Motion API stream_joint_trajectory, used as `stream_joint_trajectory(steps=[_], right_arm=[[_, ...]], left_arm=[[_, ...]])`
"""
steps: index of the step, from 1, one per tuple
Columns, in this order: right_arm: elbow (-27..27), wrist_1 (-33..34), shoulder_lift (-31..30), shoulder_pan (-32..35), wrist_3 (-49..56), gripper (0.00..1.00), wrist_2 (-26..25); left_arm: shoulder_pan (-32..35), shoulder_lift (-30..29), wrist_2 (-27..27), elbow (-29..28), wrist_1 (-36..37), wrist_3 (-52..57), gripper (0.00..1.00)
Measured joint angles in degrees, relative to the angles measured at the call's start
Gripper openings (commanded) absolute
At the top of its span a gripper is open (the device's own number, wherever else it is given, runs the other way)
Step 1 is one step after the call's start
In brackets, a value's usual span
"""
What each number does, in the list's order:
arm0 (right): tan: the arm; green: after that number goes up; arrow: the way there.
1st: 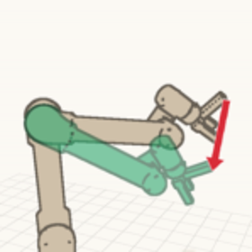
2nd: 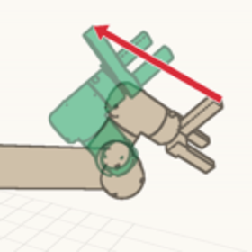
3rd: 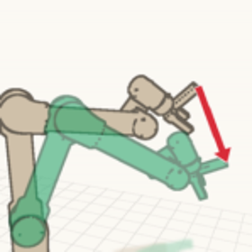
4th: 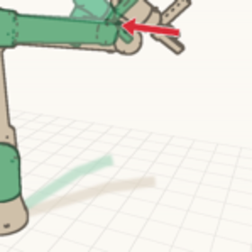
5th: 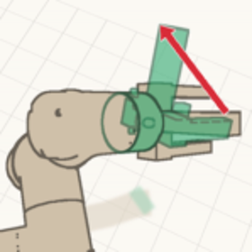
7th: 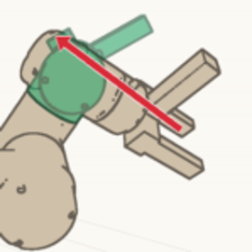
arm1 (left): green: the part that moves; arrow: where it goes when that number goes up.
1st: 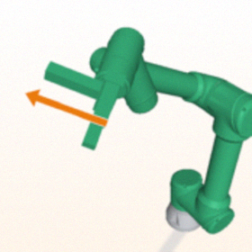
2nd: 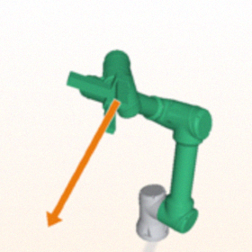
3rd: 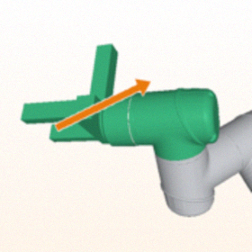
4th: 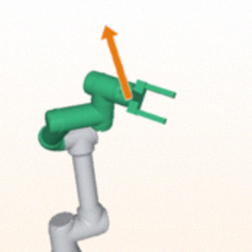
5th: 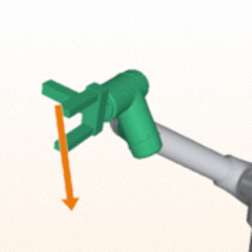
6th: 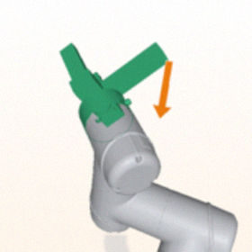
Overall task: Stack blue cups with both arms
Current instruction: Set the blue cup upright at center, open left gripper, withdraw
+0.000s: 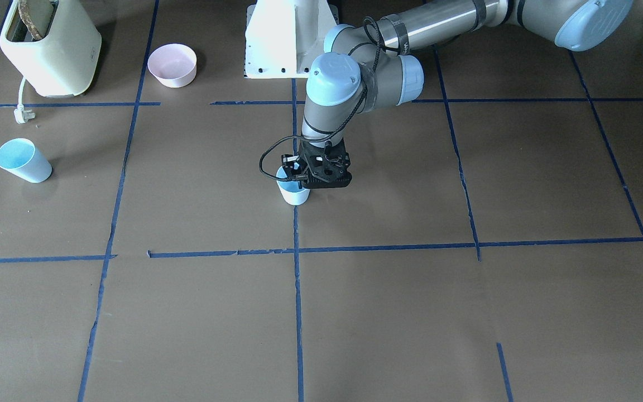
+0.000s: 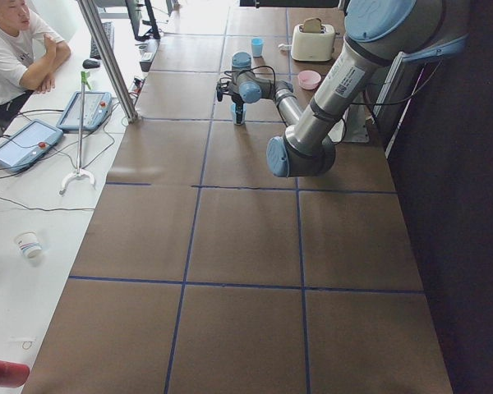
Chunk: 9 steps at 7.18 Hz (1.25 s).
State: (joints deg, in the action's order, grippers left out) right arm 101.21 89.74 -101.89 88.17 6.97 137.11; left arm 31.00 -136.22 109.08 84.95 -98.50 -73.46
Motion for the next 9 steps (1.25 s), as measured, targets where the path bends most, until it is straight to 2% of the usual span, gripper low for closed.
stream_joint_trajectory(steps=[2, 4, 5, 7, 9], right_arm=[[0.1, -0.6, 0.4, 0.0, 0.3, 1.0, 0.1], [0.0, -3.6, 0.5, -0.2, 0.0, 1.0, 0.3], [0.0, -4.2, 0.5, -0.4, -0.2, 1.0, 0.3], [0.0, -4.7, 0.7, -1.3, -1.9, 1.0, 0.4], [0.4, -5.1, 1.5, -3.1, -5.0, 1.0, 0.3]], left_arm=[[4.2, 3.7, 3.9, 9.9, 10.4, 8.3, 1.0], [13.1, 13.8, 9.3, 20.7, 17.3, 25.8, 1.0], [19.7, 19.9, 13.2, 23.1, 18.0, 36.8, 1.0], [35.3, 30.9, 19.0, 23.1, 18.5, 62.7, 1.0], [48.6, 39.9, 20.4, 18.4, 18.5, 83.6, 1.0]])
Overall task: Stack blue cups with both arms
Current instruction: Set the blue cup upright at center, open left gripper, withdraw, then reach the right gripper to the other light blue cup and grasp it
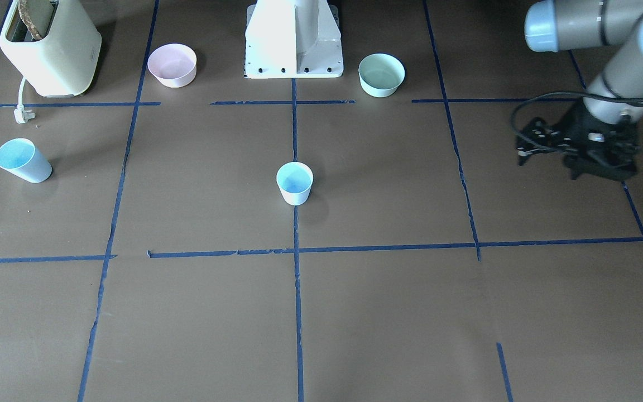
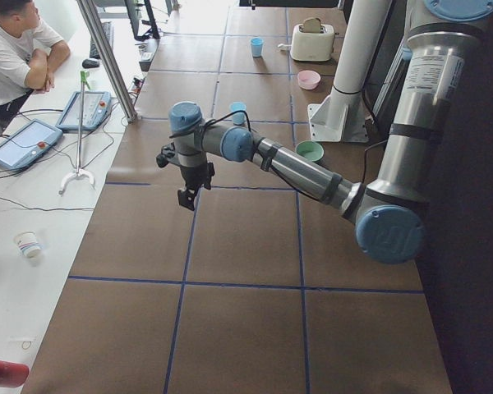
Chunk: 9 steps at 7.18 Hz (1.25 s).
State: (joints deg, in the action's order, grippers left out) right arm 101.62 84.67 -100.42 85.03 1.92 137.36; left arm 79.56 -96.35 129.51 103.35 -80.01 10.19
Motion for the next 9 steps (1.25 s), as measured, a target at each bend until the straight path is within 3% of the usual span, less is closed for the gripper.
stream_joint_trajectory(steps=[2, 4, 7, 9], right_arm=[[2.0, -0.1, 0.9, -2.9, -5.6, 1.0, -0.1], [5.1, -2.8, 1.0, -7.9, -16.2, 1.0, -0.6], [2.9, -23.3, -0.6, -19.5, -38.9, 1.0, -7.5], [-1.1, -31.2, -1.5, -22.5, -42.2, 1.0, -8.6]], left_arm=[[8.5, 8.4, 1.0, -2.5, -1.5, 6.4, 1.0], [12.9, 14.3, 4.6, -3.0, -5.4, 6.6, 1.0], [13.6, 15.3, 7.9, -2.8, -6.8, 6.0, 1.0], [13.7, 15.3, 8.0, -2.6, -6.8, 5.5, 1.0]])
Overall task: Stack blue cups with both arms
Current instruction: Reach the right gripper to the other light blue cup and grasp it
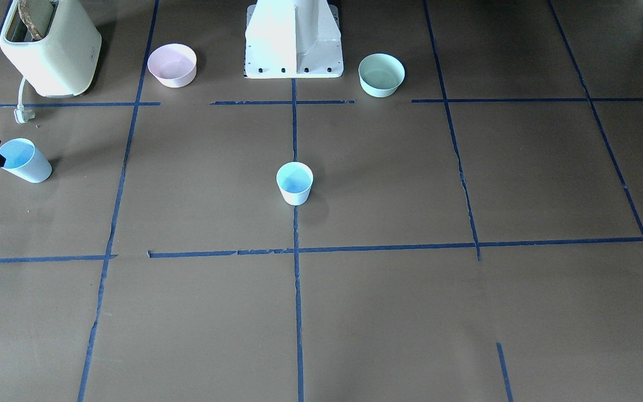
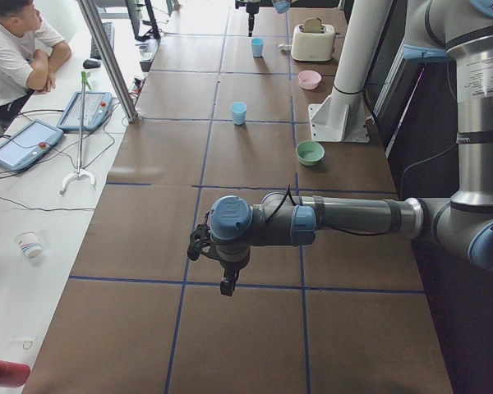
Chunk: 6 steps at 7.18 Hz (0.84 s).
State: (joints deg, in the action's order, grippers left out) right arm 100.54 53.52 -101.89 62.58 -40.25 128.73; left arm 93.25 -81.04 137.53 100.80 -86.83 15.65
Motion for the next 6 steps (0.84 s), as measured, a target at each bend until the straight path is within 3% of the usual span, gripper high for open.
stream_joint_trajectory(steps=[2, 3, 4, 5, 6], right_arm=[[-0.7, -1.7, -1.4, -2.0, -0.3, 0.98, 0.0], [-0.4, -2.6, -2.5, -2.6, -0.2, 0.73, 0.1], [-0.3, -3.6, -3.5, -3.3, -0.2, 0.34, 0.1], [-0.4, -4.1, -4.0, -4.2, -0.3, 0.23, 0.1], [-0.5, -4.3, -4.1, -4.9, -0.3, 0.22, 0.0]], left_arm=[[0.0, 0.0, 0.0, 0.0, -0.1, -0.1, 1.0], [0.0, 0.0, 0.0, 0.0, -0.1, -0.1, 1.0], [0.0, 0.0, 0.0, 0.1, -0.1, -0.1, 1.0], [0.0, 0.1, 0.0, 0.1, -0.1, -0.1, 1.0], [0.0, 0.1, 0.0, 0.1, -0.1, -0.1, 1.0]])
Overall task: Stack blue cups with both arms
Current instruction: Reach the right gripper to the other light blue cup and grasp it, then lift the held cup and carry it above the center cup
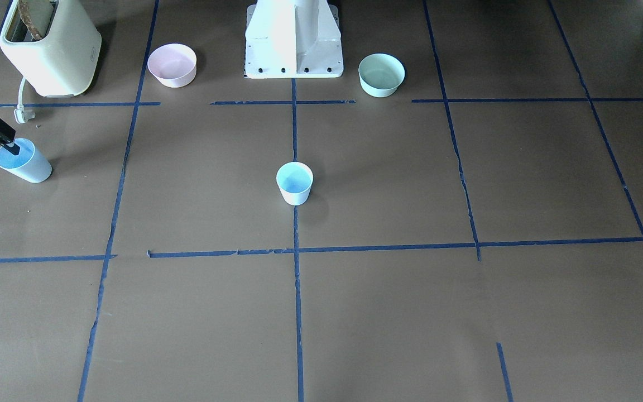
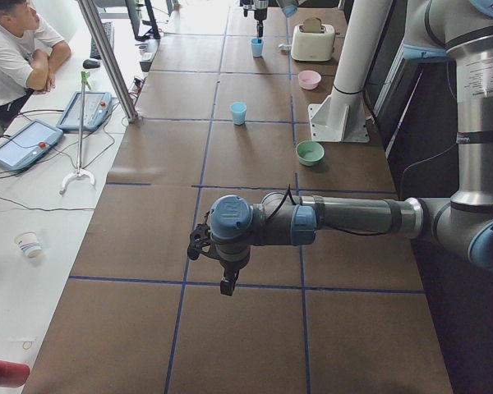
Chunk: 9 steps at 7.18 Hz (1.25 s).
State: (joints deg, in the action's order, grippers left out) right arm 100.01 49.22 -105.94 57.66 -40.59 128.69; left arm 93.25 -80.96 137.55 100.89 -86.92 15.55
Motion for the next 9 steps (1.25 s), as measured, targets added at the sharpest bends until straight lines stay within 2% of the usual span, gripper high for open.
stream_joint_trajectory(steps=[1, 2, 6, 7, 9], right_arm=[[-0.1, 0.0, 0.3, -0.5, -0.1, 0.07, -0.1], [-0.1, 0.2, 0.9, -0.8, -0.1, 0.02, -0.1], [0.8, 0.7, 4.0, -1.2, -3.5, 0.0, 0.1], [1.0, 2.3, 7.7, -2.0, -8.6, 0.0, 0.1], [2.5, 11.6, 19.2, -5.9, -19.7, 0.0, -0.7]], left_arm=[[0.0, 0.0, 0.0, 0.0, 0.0, 0.0, 1.0], [0.0, 0.0, 0.0, 0.0, 0.0, 0.0, 1.0], [-0.1, -0.1, 0.0, -0.3, 0.0, -0.1, 1.0], [-0.1, -0.1, -0.2, -0.6, 0.0, -0.1, 1.0], [-0.1, 0.0, -0.5, -1.3, 0.0, 0.1, 1.0]])
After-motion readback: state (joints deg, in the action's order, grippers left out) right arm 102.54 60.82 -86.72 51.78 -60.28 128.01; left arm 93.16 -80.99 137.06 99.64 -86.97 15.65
